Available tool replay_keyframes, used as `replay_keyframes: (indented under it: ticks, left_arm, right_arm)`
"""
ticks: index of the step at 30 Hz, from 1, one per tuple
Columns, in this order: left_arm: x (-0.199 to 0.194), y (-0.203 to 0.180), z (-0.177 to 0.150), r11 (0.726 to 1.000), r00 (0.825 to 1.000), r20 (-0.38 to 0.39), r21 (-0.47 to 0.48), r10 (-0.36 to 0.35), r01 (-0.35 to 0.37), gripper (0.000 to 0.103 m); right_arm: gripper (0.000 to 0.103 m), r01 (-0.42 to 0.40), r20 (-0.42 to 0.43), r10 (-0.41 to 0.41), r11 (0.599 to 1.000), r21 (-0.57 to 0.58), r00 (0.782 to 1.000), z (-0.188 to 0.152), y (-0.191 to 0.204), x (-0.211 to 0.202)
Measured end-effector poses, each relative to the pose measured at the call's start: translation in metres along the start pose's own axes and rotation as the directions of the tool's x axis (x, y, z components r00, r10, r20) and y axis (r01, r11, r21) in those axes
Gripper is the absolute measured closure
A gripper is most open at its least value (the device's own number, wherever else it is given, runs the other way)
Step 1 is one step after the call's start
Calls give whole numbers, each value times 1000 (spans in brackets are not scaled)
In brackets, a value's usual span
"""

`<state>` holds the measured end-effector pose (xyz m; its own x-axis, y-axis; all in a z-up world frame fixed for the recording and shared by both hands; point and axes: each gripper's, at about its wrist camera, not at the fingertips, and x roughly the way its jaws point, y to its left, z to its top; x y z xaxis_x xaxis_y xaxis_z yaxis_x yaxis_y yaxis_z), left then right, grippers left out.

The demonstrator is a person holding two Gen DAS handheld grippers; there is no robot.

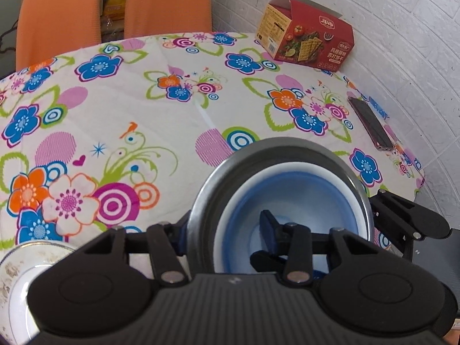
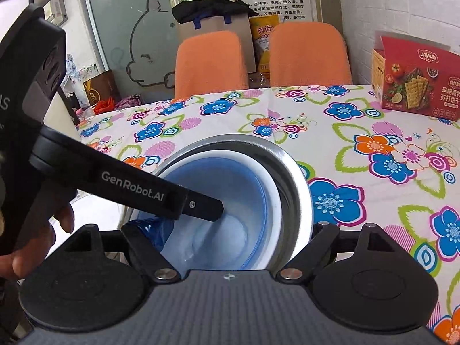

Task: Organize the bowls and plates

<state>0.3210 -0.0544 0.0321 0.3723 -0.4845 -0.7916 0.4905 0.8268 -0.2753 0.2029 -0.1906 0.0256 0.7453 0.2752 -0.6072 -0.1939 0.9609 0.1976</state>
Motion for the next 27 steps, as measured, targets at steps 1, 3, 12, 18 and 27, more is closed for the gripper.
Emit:
replay_keyframes:
  ticks: [1,3,12,18,27]
  left_arm:
    - [-5,3,-1,1000,1000,6,-9,6,-6,61]
    - [-17,10,-6,999,999,20,-23,27,-27,61]
    - [-97,78,-47,970,974,79,-133,214,-203,60]
    - [-119,124,-82,941,959,79,-230,272,-248,59]
    - [-96,151,-95,946,978,76,-281,192,-164,59]
  right_arm:
    - [32,-8,-1,8,1000,-11,1000,0,4,0]
    - [32,-34,0,34,999,-23,999,2,15,1]
    - [31,-240,-1,241,964,-115,970,12,104,28]
    - [31,-314,-83,304,934,-167,949,2,148,52]
    - [31,-269,-158,244,950,-157,957,-4,151,76]
